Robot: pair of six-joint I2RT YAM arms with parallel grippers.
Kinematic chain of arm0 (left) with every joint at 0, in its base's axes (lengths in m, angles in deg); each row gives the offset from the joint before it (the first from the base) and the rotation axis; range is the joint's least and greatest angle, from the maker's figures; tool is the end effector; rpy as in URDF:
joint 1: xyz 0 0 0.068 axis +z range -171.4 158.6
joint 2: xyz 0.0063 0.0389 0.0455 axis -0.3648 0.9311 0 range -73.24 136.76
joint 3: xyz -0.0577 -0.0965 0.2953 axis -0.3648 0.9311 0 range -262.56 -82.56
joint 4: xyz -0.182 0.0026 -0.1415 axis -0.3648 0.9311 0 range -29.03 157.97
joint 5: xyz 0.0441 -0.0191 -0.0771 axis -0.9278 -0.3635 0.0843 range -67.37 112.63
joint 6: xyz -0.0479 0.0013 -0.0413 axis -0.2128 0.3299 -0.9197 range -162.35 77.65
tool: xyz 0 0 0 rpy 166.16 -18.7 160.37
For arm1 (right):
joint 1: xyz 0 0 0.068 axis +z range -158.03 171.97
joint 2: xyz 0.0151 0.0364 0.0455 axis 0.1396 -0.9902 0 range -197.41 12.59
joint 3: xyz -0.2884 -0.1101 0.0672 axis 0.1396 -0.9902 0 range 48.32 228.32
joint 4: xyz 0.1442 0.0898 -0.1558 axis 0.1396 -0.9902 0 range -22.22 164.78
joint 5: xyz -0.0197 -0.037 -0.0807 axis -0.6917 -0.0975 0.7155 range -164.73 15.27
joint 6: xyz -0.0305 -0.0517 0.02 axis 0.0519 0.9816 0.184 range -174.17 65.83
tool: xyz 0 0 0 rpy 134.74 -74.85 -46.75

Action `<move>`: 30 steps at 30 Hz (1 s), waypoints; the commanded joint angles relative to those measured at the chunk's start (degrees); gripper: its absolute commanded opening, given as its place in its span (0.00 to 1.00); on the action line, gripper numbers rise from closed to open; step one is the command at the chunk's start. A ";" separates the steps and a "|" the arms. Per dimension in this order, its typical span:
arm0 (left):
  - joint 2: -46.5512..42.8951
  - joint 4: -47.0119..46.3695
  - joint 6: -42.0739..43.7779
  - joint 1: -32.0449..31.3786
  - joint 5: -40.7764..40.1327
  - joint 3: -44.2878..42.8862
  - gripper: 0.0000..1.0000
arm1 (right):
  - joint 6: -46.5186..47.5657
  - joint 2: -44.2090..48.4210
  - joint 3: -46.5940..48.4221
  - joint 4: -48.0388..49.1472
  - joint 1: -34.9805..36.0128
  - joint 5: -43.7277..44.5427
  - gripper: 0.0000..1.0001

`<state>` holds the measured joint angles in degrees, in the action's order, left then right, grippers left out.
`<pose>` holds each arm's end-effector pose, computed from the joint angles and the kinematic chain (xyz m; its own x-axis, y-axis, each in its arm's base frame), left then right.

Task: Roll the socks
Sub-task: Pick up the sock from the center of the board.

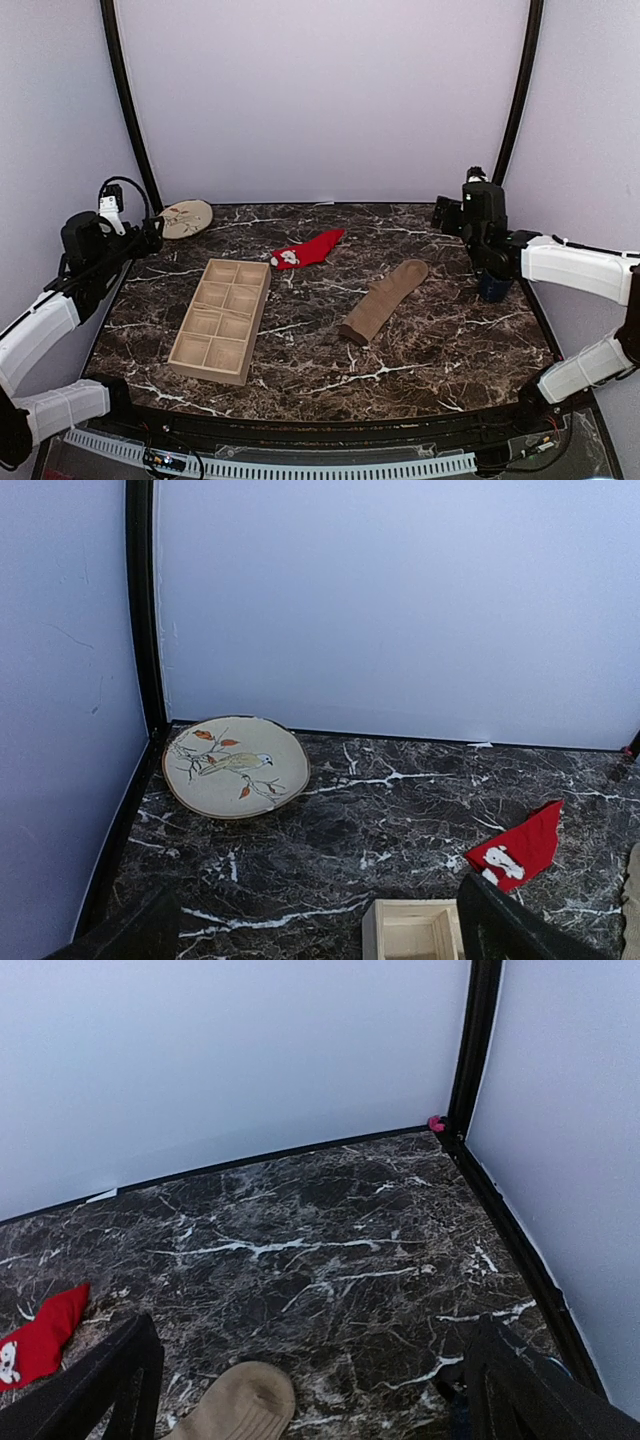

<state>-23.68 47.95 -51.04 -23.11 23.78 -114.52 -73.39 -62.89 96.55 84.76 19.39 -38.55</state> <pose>0.1620 -0.0058 0.3316 -0.0866 -0.1486 -0.9851 0.0373 0.9876 -0.1522 0.2498 0.0973 0.3348 -0.2064 0.1923 -0.9594 0.2084 0.9666 0.1489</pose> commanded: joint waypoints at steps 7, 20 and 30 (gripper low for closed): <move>-7.01 12.22 -3.05 0.22 5.11 -4.11 0.99 | 5.62 -1.96 6.08 1.14 6.21 -11.50 1.00; 1.63 19.63 -4.19 -13.08 -1.28 -12.20 0.99 | 4.82 -29.83 36.25 -16.83 8.81 -14.15 0.89; 20.78 23.27 -3.39 -27.17 -7.24 -24.92 0.98 | 2.91 -46.51 54.95 -28.68 7.69 -21.34 0.84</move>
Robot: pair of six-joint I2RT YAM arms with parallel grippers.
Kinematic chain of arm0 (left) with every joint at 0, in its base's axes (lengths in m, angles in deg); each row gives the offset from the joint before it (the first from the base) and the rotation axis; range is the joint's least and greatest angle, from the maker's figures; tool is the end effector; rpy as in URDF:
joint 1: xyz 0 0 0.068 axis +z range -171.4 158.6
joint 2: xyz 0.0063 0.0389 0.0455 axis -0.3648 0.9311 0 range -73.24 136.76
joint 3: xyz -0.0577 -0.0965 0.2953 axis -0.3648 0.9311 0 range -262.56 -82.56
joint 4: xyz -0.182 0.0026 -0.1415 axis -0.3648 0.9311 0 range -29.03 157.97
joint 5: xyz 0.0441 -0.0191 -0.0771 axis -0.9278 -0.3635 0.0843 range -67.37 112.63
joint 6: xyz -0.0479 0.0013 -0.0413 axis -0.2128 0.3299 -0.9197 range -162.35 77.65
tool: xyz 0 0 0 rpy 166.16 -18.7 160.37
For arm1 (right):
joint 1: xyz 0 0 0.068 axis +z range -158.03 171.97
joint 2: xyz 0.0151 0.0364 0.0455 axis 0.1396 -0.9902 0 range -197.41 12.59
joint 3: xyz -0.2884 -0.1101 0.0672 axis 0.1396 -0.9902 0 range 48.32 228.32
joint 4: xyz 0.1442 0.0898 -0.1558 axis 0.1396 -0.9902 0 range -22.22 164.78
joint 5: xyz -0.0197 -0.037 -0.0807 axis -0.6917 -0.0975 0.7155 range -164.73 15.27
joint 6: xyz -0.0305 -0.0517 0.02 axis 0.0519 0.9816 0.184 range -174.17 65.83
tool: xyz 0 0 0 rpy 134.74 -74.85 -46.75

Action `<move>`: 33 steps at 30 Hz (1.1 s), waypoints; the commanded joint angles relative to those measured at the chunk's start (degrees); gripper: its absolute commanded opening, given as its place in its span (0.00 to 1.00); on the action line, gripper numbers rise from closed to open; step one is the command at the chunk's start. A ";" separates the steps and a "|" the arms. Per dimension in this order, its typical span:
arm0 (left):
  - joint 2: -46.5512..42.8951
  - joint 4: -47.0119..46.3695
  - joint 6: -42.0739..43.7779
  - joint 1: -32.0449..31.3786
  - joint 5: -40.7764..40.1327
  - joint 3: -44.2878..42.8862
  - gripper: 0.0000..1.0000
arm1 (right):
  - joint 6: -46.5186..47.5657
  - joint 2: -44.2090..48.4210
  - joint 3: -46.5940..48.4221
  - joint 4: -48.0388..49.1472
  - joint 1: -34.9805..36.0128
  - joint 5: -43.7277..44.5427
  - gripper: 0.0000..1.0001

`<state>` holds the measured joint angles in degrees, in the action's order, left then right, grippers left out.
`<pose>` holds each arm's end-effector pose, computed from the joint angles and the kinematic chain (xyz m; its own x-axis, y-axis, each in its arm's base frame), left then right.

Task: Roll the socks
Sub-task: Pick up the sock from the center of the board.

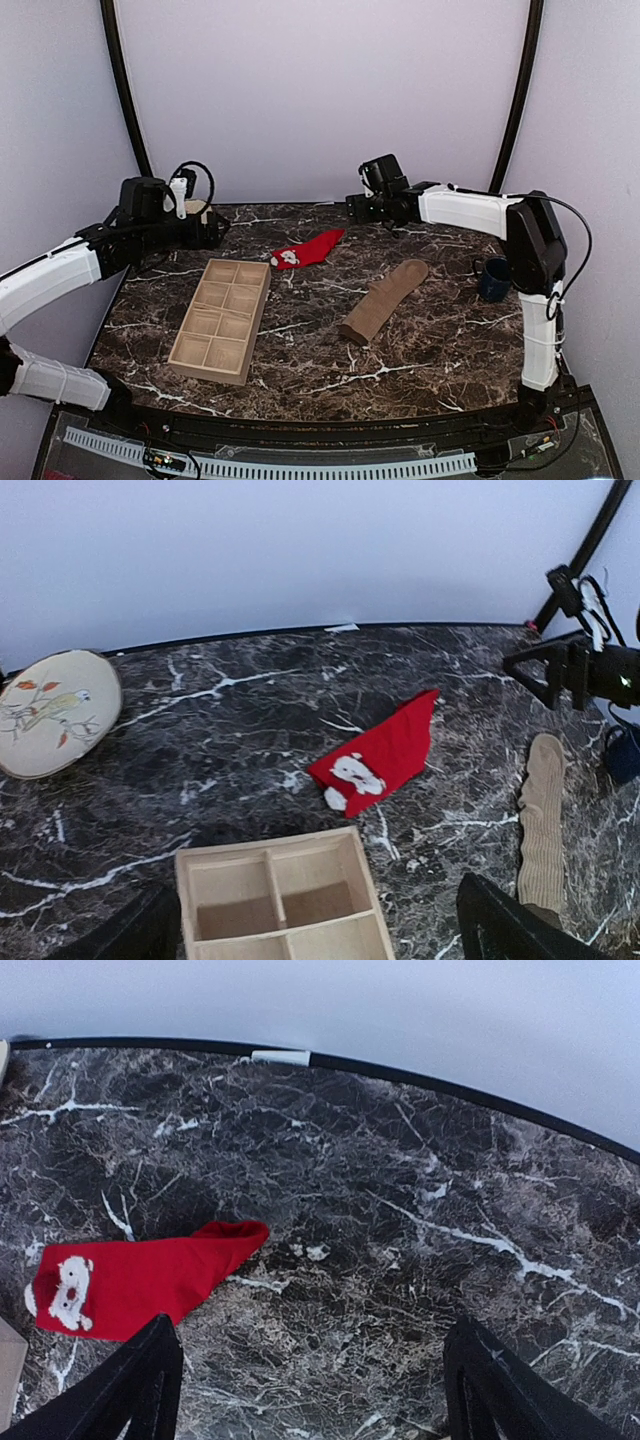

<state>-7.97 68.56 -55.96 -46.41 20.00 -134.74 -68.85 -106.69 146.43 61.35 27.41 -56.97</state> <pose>0.2053 -0.0933 0.3608 -0.4014 -0.0722 -0.9131 0.2974 0.9326 -0.2044 0.4070 0.2715 0.2937 -0.5356 -0.0849 -0.8402 -0.2189 0.9749 0.0410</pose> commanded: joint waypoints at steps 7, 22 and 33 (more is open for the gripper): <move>11.15 12.28 -0.56 -5.56 -8.86 -8.82 0.93 | -2.43 -2.57 2.00 -8.04 1.73 -5.96 0.82; 13.30 15.69 -1.32 -5.72 -2.49 -3.01 0.85 | -0.96 -21.25 28.48 -18.52 1.69 -11.95 0.81; 17.13 14.61 -1.60 -5.98 0.89 -4.74 0.84 | -4.08 -28.99 37.43 -19.84 -0.89 -14.63 0.79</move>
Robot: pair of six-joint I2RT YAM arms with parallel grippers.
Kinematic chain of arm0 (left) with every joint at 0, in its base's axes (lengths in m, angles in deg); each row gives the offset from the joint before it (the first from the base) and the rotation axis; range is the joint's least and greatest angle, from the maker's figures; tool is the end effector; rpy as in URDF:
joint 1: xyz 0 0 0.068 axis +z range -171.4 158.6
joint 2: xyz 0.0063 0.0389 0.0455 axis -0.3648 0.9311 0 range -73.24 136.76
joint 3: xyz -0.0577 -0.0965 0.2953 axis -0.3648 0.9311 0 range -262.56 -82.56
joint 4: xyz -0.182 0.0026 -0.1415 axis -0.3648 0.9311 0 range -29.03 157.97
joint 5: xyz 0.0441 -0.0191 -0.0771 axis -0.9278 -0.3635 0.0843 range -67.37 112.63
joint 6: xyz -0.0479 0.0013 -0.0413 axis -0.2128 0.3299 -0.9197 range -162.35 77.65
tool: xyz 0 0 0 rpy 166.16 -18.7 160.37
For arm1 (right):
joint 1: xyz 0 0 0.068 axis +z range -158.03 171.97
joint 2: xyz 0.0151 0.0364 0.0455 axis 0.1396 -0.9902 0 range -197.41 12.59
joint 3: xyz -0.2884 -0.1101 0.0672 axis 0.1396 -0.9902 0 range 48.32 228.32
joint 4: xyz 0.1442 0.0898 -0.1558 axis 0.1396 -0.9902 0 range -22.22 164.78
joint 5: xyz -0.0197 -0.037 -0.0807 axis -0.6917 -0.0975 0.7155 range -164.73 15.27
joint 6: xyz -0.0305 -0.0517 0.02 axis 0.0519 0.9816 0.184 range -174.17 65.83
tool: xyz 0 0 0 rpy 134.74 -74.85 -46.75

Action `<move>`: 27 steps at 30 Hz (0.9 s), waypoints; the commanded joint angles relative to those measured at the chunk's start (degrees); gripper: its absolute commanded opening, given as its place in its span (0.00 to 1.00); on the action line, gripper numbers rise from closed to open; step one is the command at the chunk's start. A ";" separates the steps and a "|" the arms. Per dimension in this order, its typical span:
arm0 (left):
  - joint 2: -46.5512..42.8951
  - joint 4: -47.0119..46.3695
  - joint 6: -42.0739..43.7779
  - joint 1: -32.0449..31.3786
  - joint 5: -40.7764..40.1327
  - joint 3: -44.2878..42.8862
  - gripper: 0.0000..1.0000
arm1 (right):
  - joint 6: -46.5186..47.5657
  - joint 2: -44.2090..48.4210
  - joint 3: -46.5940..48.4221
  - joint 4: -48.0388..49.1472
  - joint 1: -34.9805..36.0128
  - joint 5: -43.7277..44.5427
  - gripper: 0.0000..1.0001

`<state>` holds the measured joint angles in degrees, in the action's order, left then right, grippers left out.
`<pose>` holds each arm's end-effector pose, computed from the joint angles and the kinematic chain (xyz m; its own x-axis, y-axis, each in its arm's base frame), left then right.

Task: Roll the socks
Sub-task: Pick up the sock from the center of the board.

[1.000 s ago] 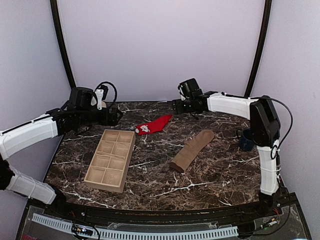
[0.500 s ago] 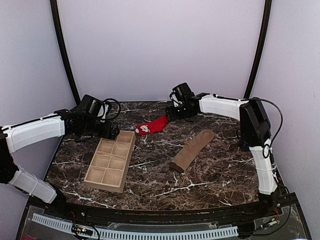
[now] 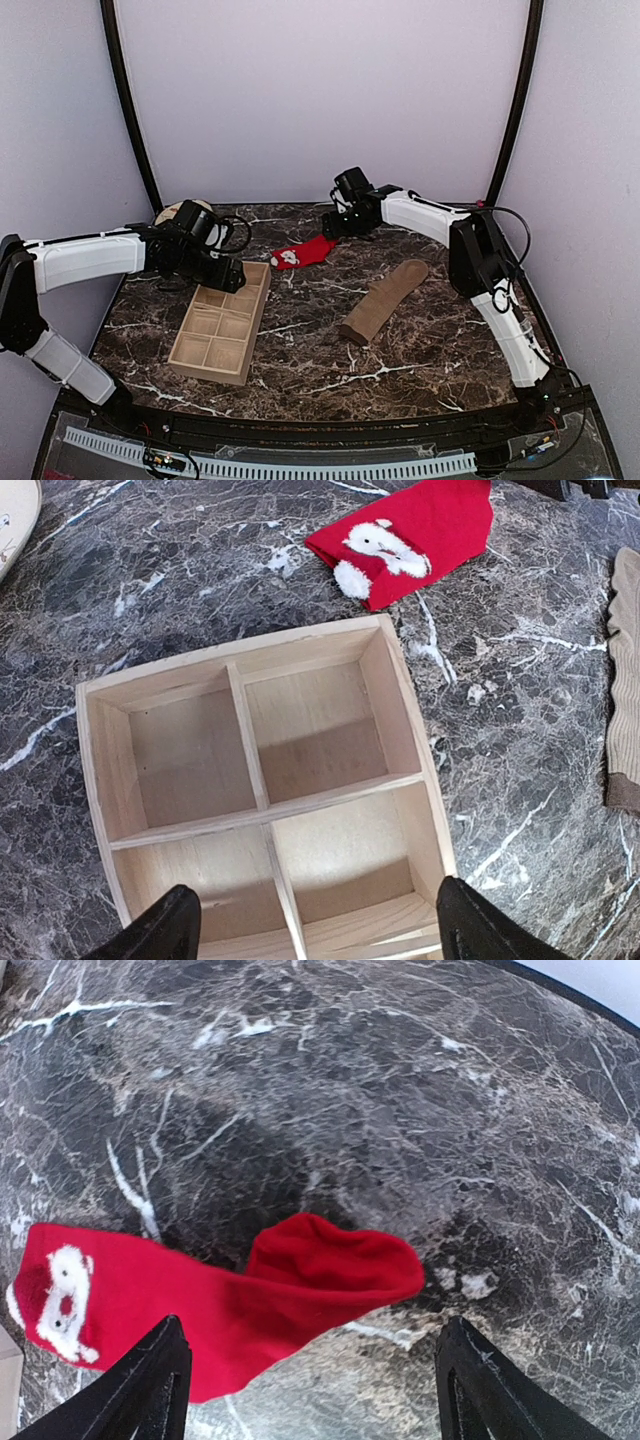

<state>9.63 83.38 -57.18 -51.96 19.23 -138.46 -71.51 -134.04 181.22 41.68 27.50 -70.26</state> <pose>0.2403 -0.1385 0.2840 -0.7533 0.1481 -0.6408 0.2912 0.9487 -0.1231 0.4752 0.3347 0.2018 -0.7263 -0.1534 -0.6701 -0.3346 0.9304 0.1496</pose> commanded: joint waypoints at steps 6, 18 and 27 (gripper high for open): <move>-0.43 -0.55 0.02 -0.45 1.98 -2.06 0.84 | -2.39 -4.93 6.48 -0.49 -1.65 -3.29 0.77; 0.92 -0.66 1.31 -0.45 1.48 -6.16 0.84 | -5.47 -8.53 9.13 1.74 -2.27 -8.90 0.53; 2.43 -1.78 1.40 -0.57 2.82 -8.22 0.84 | -4.95 -0.11 -0.36 5.34 -2.59 -6.05 0.17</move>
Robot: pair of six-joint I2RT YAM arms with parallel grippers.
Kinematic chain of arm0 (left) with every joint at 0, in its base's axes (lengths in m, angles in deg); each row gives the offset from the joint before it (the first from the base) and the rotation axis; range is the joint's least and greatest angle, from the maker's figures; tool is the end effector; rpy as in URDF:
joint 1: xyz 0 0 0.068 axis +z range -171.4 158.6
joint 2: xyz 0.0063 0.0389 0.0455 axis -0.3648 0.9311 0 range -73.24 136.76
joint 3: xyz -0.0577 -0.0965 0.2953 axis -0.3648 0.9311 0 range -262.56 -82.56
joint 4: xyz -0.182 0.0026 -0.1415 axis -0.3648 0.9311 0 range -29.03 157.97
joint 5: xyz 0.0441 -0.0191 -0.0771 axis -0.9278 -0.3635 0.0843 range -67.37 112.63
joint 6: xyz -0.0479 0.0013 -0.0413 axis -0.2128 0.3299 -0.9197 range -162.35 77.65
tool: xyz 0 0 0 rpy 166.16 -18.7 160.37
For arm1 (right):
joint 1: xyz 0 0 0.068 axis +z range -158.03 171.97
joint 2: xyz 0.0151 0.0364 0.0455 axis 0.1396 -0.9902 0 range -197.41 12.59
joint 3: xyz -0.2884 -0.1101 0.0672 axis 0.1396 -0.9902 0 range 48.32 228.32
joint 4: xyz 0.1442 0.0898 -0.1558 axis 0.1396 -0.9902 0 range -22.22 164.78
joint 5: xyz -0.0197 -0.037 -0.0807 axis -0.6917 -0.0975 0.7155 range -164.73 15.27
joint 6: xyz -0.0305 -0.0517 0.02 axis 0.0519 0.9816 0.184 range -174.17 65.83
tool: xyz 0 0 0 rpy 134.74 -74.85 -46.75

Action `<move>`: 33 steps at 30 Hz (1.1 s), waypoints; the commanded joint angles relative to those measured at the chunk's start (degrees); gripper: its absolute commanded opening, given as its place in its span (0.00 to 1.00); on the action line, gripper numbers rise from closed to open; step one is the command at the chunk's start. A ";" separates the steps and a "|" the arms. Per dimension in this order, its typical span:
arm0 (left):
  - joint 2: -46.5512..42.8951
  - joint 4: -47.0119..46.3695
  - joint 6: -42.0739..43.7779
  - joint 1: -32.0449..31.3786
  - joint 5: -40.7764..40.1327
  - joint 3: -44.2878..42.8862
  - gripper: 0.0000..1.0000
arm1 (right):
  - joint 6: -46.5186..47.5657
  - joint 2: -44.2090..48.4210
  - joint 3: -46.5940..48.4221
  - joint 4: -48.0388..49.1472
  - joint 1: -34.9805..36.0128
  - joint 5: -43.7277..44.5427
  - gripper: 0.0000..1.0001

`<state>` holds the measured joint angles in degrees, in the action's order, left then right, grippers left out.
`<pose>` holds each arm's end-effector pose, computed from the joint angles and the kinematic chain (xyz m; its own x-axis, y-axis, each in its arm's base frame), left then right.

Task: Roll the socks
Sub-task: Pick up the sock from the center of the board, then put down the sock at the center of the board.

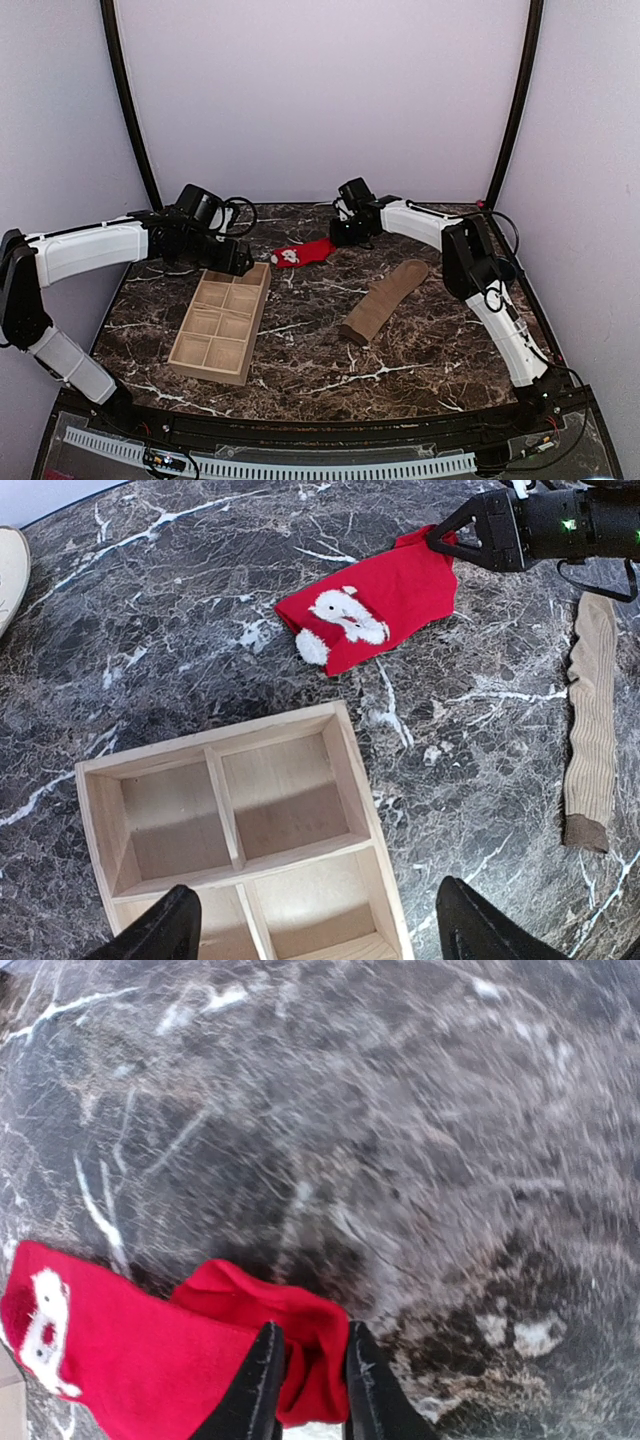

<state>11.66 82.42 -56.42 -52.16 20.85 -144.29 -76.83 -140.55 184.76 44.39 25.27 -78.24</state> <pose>0.2569 -0.1511 0.3064 -0.7052 0.1370 -0.6956 0.3307 0.9314 -0.1519 0.4987 0.3311 0.1597 -0.7894 -0.0584 -0.6111 -0.3019 0.9037 0.3037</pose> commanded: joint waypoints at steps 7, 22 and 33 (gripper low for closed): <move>2.11 -1.07 0.04 -2.01 1.53 -4.53 0.83 | 0.57 10.55 -6.84 3.29 -1.90 5.83 0.13; 5.82 -0.99 -1.15 -10.93 1.21 -6.42 0.83 | 1.04 15.50 -15.30 3.27 -3.21 17.74 0.23; 17.59 -2.65 3.71 -21.77 7.04 -13.60 0.84 | 2.68 18.46 -19.66 4.22 -5.31 19.40 0.31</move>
<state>26.41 80.76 -55.35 -70.85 24.24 -154.15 -75.19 -126.48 166.36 46.51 21.16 -60.06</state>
